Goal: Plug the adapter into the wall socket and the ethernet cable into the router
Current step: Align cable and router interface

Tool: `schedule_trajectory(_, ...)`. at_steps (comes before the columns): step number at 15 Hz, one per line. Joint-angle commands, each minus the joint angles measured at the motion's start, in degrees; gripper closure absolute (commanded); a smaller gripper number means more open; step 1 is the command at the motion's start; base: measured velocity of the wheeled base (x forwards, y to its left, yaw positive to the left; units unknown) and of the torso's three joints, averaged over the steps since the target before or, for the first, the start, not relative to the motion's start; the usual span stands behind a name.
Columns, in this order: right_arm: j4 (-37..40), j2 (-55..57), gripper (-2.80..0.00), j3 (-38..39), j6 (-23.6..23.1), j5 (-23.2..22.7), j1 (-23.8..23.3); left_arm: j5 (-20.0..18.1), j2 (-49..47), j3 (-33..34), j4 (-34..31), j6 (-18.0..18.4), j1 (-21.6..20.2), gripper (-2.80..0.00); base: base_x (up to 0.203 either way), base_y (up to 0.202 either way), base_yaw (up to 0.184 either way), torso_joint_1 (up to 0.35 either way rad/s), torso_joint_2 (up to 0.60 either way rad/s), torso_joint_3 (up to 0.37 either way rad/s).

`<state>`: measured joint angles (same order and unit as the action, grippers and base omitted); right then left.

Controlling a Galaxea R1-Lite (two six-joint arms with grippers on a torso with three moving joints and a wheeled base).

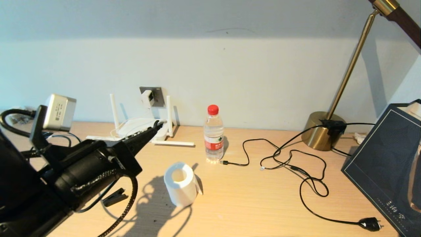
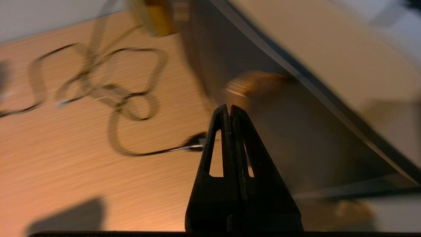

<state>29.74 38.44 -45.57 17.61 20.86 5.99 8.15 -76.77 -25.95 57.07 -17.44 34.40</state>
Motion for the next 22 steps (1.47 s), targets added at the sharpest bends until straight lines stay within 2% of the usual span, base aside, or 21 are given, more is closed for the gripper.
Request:
schedule_trajectory(1,0.5,-10.1,0.00,5.0,-1.6,2.2,-11.7,3.6,0.5,-3.2,0.0,-5.1,0.1,0.00,0.000,0.000,0.000,0.000,0.00,0.000)
schedule_trajectory(2,0.6,-13.2,0.00,6.4,-2.3,1.7,-13.7,4.7,0.2,-3.1,-0.2,-7.9,0.1,0.00,0.000,0.000,0.000,0.000,0.00,0.000)
schedule_trajectory(4,0.7,-17.5,0.00,9.0,-3.9,-2.4,-14.3,5.0,0.0,-1.2,-0.4,-8.4,0.3,0.00,0.000,0.000,0.000,0.000,0.00,0.000)
schedule_trajectory(5,0.8,-19.2,0.00,11.3,-5.3,-5.0,-14.4,5.7,-0.7,-0.2,-0.4,-7.0,0.2,0.00,0.000,0.000,0.000,0.000,0.00,0.000)
schedule_trajectory(7,0.1,-21.7,0.00,18.9,-9.7,-7.6,-14.4,6.3,-2.2,3.4,-0.3,-1.3,0.2,0.00,0.000,0.000,0.000,0.000,0.00,0.000)
schedule_trajectory(9,-7.3,-22.1,0.00,29.0,-12.7,-8.5,-14.4,6.6,-4.6,6.6,-0.7,4.7,-1.2,0.00,0.000,0.000,0.000,0.000,0.00,0.000)
schedule_trajectory(10,-12.6,-22.2,0.00,34.0,-14.9,-8.9,-14.4,6.8,-6.4,7.3,-1.0,6.5,-2.5,0.00,0.000,0.000,0.000,0.000,0.00,0.000)
schedule_trajectory(11,-19.9,-22.2,0.00,38.4,-17.5,-11.2,-14.2,7.1,-8.9,7.6,-1.1,7.3,-4.3,0.00,0.000,0.000,0.000,0.000,0.00,0.000)
schedule_trajectory(12,-24.3,-22.3,0.00,40.6,-19.6,-16.8,-14.0,7.2,-11.8,7.4,-1.0,7.8,-6.0,0.00,0.000,0.000,0.000,0.000,0.00,0.000)
schedule_trajectory(14,-26.5,-22.3,0.00,44.4,-23.7,-21.3,-13.8,7.8,-17.9,6.0,-0.6,7.9,-8.5,0.00,0.000,0.000,0.000,0.000,0.00,0.000)
schedule_trajectory(16,-29.8,-22.3,0.00,45.6,-20.5,-21.4,-13.8,8.9,-23.1,4.8,0.8,7.5,-12.8,0.00,0.000,0.000,0.000,0.000,0.00,0.000)
schedule_trajectory(18,-30.0,-22.4,0.00,45.6,-20.3,-20.9,-13.8,10.6,-25.9,3.9,4.4,8.3,-15.0,0.00,0.000,0.000,0.000,0.000,0.00,0.000)
schedule_trajectory(20,-29.4,-22.4,0.00,45.6,-20.7,-21.0,-13.8,12.8,-26.5,2.6,4.4,9.0,-17.0,0.00,0.000,0.000,0.000,0.000,0.00,0.000)
schedule_trajectory(21,-29.6,-22.3,0.00,45.5,-20.3,-21.1,-13.8,12.0,-26.8,1.8,4.4,8.9,-18.9,0.00,0.000,0.000,0.000,0.000,0.00,0.000)
schedule_trajectory(22,-29.6,-22.3,0.00,45.6,-20.0,-21.1,-13.8,9.0,-27.6,1.1,4.3,9.1,-20.8,0.00,0.000,0.000,0.000,0.000,0.00,0.000)
